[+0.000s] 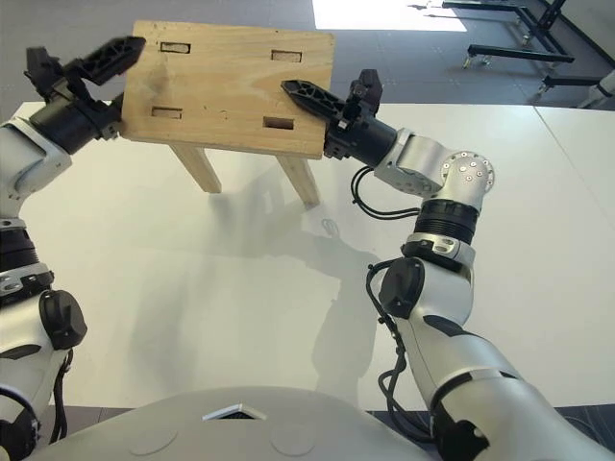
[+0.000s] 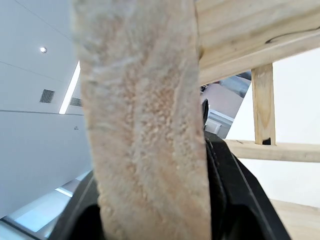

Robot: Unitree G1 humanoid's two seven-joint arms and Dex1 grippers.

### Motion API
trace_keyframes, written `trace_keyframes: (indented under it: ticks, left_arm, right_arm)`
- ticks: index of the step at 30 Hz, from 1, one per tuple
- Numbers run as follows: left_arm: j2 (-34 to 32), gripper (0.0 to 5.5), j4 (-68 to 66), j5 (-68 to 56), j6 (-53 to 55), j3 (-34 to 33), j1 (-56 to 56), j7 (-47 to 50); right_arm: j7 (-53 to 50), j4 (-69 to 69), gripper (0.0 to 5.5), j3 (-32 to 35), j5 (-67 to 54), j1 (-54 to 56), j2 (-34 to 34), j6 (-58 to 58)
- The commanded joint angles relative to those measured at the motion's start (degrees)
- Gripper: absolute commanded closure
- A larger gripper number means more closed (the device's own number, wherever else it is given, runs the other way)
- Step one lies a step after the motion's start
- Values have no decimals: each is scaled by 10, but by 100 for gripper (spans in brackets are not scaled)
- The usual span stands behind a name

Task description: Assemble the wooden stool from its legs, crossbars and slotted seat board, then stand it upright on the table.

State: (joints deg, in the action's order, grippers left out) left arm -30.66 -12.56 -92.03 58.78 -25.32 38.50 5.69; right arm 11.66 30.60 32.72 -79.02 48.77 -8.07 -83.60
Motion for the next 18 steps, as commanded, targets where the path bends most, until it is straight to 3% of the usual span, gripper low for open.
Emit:
trace_keyframes:
  ticks: [1,10,18]
  left_arm:
    - [-1,14,-22,-19,18,-2,45,-16]
    - [-11,14,-40,19,28,-3,34,-35]
    - [-40,14,-115,68,14,-43,31,-58]
  right_arm:
    - [-18,13,377,-28,-9,26,53,-14]
    - [-38,12,377,-27,-18,22,59,-3]
    - [-54,14,377,-28,-31,22,61,4]
